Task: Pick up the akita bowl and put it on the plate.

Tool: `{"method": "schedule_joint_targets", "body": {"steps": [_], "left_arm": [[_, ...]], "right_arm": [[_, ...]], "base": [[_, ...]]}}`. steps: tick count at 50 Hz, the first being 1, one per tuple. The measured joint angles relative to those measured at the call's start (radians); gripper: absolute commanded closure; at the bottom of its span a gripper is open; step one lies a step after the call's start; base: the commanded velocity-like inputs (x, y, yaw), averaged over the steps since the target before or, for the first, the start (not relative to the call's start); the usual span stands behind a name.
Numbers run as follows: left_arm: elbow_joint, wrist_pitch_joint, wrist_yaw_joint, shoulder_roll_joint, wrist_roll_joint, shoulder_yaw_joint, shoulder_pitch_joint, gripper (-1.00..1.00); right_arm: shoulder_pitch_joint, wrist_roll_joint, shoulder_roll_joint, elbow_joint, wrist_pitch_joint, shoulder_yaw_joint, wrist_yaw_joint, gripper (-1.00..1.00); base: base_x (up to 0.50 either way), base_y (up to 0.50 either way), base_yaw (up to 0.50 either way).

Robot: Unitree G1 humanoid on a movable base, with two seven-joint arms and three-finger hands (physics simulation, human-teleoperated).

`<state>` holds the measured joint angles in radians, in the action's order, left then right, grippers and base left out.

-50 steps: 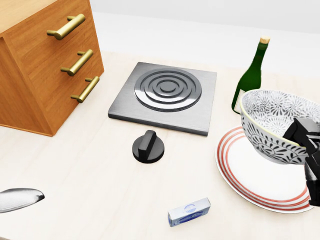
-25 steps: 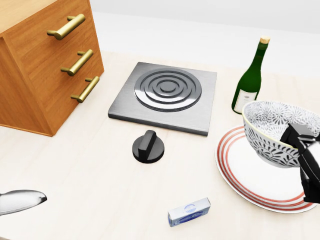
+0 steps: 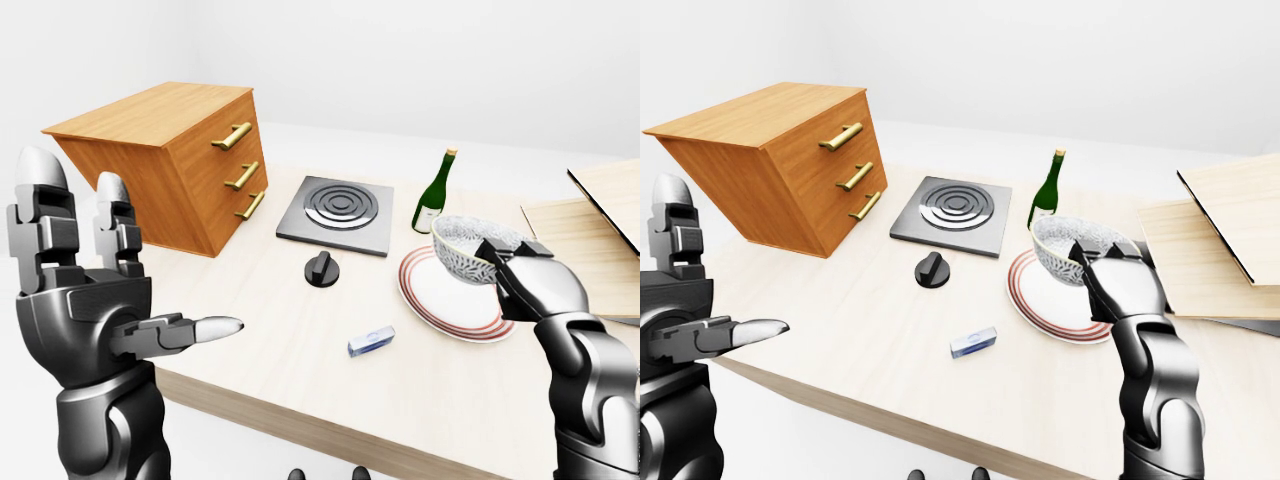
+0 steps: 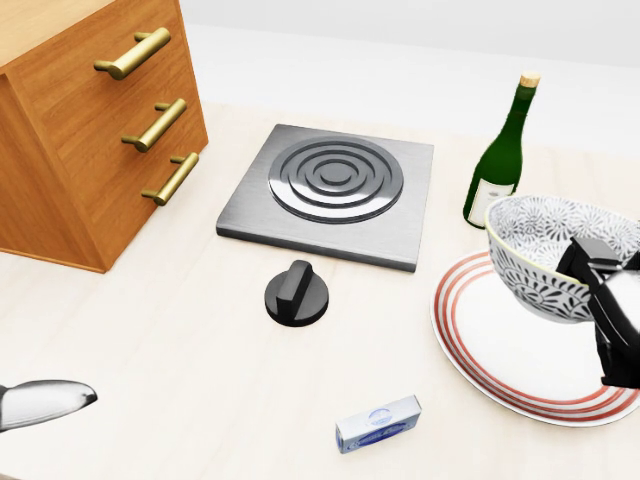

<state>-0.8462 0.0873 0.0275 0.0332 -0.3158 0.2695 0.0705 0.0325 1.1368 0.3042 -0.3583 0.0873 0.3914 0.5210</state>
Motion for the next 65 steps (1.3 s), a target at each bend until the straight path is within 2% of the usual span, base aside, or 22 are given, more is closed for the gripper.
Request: {"method": "schedule_joint_targets", "body": {"steps": [15,37,65], "left_arm": [[0.005,0.0,0.0,0.0,0.003,-0.002,-0.001,-1.0],[0.002,0.0,-0.004,0.003,-0.001,0.001,-0.006,-1.0],[0.007,0.0,-0.007,0.005,-0.002,0.003,-0.011,-1.0]], "right_arm": [[0.055,0.013,0.017,0.069,-0.003,-0.053,-0.033,1.0],[0.057,0.008,0.034,0.161,-0.007,-0.064,-0.089,1.0],[0.104,0.016,0.033,0.237,-0.031,-0.121,-0.136,1.0]], "base": [[0.0,0.0,0.0],[0.0,0.0,0.0],[0.0,0.0,0.0]]}}
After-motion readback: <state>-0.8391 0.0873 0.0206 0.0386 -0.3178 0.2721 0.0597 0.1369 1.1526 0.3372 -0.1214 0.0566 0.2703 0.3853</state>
